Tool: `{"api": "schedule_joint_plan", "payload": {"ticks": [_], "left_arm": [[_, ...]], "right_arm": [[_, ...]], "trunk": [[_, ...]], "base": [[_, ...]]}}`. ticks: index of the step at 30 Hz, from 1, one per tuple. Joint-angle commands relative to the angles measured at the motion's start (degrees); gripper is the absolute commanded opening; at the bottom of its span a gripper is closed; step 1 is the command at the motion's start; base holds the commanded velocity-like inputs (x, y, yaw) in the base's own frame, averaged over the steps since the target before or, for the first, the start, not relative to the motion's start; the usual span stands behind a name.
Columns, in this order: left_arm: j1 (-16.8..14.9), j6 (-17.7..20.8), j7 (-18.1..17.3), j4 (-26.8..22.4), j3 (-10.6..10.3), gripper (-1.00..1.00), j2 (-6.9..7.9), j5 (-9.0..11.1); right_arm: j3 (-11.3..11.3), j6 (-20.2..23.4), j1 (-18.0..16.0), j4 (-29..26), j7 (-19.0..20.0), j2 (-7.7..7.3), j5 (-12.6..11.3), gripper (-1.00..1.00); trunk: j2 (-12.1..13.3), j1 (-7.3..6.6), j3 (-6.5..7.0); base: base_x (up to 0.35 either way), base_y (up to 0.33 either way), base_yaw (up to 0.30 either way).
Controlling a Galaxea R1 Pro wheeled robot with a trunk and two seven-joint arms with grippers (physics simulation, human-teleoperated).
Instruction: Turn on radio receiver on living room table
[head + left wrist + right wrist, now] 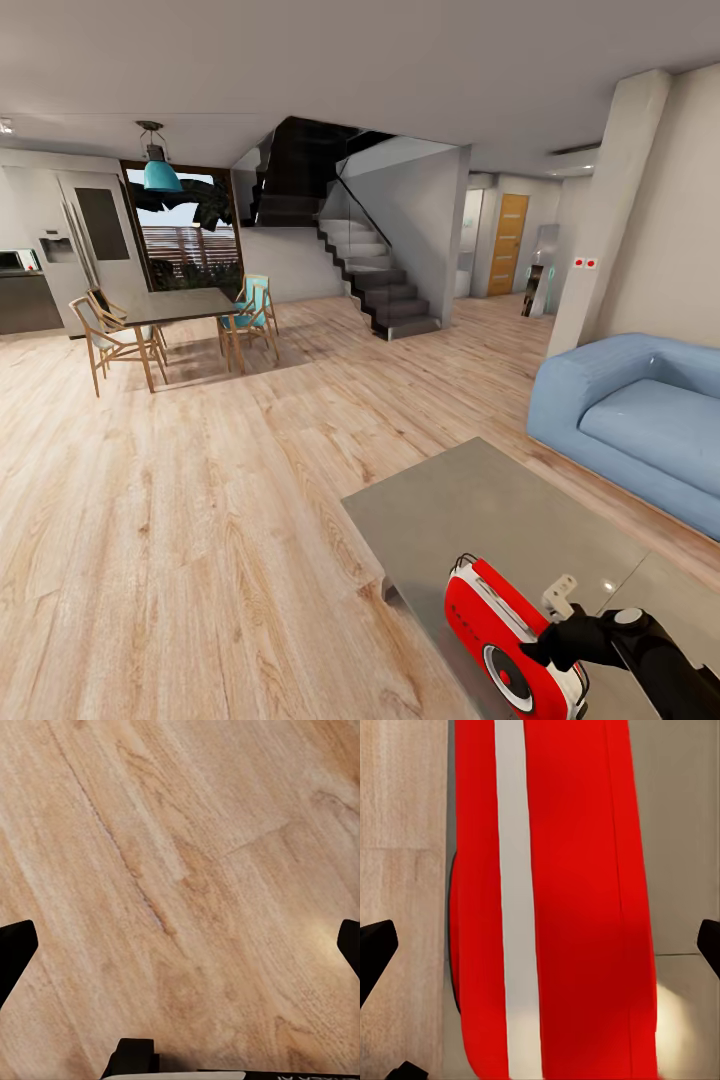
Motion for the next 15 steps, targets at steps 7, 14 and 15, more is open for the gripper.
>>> {"api": "schedule_joint_plan", "payload": {"ticks": [7, 14, 15], "left_arm": [[0.00, 0.00, 0.02, 0.00, 0.00, 1.00, 0.00, 0.00], [0.00, 0.00, 0.03, 0.00, 0.00, 1.00, 0.00, 0.00], [0.00, 0.00, 0.03, 0.00, 0.00, 1.00, 0.00, 0.00]], "right_arm": [[-0.02, 0.04, 0.00, -0.01, -0.03, -0.07, 0.07, 1.00], [-0.02, 0.02, 0.00, 0.04, -0.04, -0.07, 0.06, -1.00], [-0.02, 0.00, 0.00, 0.05, -0.07, -0.07, 0.06, -1.00]], "trunk": [[0.00, 0.00, 0.00], [0.00, 0.00, 0.00], [0.00, 0.00, 0.00]], "base": [[0.000, 0.000, 0.000], [0.000, 0.000, 0.000], [0.000, 0.000, 0.000]]}}
